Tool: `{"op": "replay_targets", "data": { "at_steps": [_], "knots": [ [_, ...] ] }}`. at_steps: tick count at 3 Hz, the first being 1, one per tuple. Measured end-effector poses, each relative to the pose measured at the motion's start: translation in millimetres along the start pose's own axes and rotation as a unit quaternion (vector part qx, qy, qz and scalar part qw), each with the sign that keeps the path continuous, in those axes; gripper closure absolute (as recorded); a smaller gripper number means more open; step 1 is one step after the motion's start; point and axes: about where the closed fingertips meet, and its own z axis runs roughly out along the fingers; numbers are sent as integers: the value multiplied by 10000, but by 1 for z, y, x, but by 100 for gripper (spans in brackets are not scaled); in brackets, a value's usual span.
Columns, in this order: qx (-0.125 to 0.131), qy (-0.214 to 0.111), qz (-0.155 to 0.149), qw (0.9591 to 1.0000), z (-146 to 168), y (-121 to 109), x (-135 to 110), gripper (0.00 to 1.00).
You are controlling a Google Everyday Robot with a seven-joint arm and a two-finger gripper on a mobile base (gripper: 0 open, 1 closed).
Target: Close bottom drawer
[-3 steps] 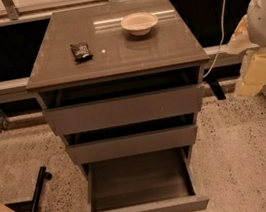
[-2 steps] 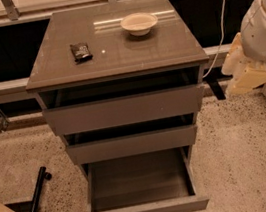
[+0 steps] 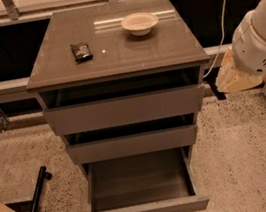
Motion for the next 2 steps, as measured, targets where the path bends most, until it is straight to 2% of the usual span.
{"op": "replay_targets", "data": {
  "at_steps": [1,2],
  "knots": [
    [0,0,0,10000,0,0,0,100],
    [-267,-97,-73,9996,23,19,-9,100]
  ]
}}
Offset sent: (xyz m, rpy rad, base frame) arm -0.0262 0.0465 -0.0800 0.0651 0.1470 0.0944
